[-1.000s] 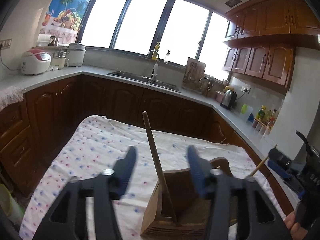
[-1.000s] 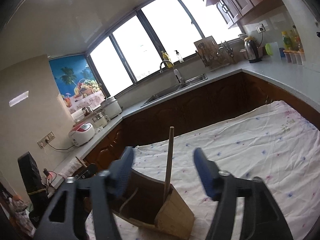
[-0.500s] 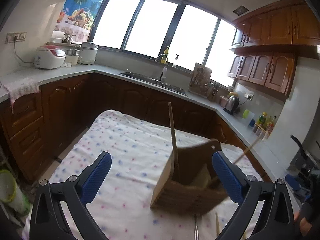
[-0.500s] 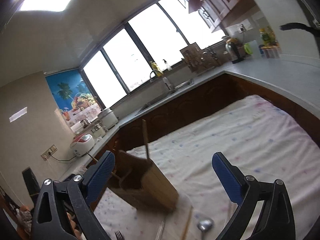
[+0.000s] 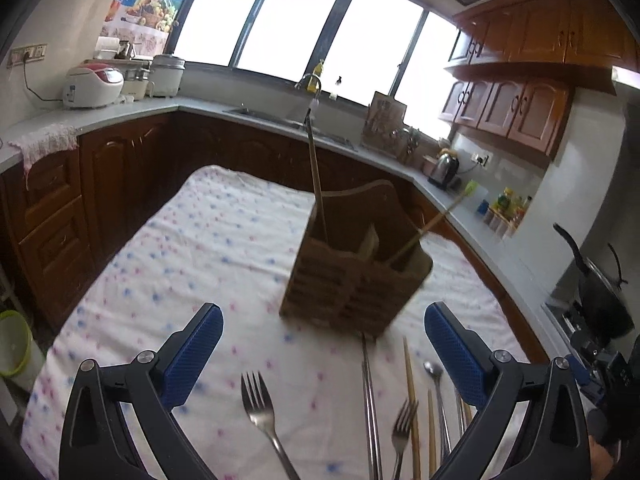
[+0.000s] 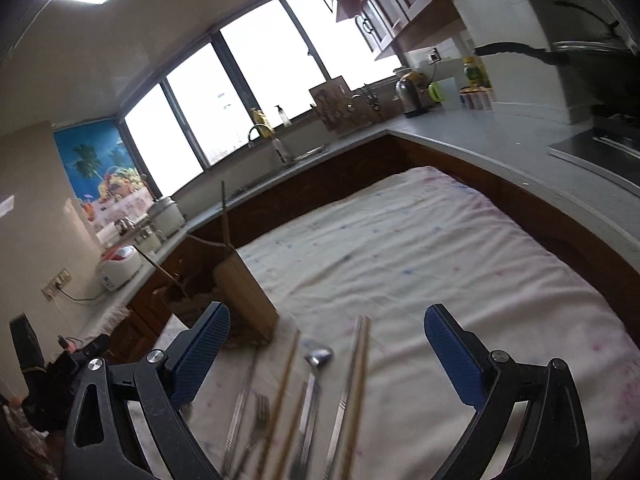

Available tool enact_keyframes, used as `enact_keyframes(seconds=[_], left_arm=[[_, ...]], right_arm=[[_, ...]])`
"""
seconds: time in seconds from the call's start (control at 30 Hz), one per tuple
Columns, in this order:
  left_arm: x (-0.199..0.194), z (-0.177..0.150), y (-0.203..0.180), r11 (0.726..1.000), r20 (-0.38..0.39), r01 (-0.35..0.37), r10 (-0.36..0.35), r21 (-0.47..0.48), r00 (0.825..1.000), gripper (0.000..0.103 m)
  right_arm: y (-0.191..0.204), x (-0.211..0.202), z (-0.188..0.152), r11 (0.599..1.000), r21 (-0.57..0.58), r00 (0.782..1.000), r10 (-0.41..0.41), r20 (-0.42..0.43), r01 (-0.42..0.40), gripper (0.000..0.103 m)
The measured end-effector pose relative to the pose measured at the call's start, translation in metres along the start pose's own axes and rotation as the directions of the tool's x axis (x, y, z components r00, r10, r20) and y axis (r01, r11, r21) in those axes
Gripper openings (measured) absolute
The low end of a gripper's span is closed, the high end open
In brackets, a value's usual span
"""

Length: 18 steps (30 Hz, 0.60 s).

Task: Organize utensils
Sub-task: 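Withdraw the right tool from the holder back over the utensils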

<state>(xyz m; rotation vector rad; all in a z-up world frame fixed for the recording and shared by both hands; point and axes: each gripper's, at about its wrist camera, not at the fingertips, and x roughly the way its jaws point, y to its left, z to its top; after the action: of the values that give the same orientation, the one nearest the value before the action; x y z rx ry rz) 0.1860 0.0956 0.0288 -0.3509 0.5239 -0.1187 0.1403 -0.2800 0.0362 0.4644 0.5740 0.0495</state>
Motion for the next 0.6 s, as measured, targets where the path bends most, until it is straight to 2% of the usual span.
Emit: enact_keyframes(seconds=[0.33,0.6], left_arm=[[-0.015,-0.02,-0.02,1.0,-0.069,0.007,-0.006,0.024,0.998,0.102],[-0.013,-0.028,-0.04,0.998,-0.119,0.005,0.003,0.067,0.993,0.102]], right_arm=[[-0.009,-0.019,-0.034,0.997,-0.048,0.997,-0.069,-0.045,0.067,0.099],[-0.009,-0.01,-0.045,0.992,-0.079,0.99,-0.109,-0.088,0.102,0.099]])
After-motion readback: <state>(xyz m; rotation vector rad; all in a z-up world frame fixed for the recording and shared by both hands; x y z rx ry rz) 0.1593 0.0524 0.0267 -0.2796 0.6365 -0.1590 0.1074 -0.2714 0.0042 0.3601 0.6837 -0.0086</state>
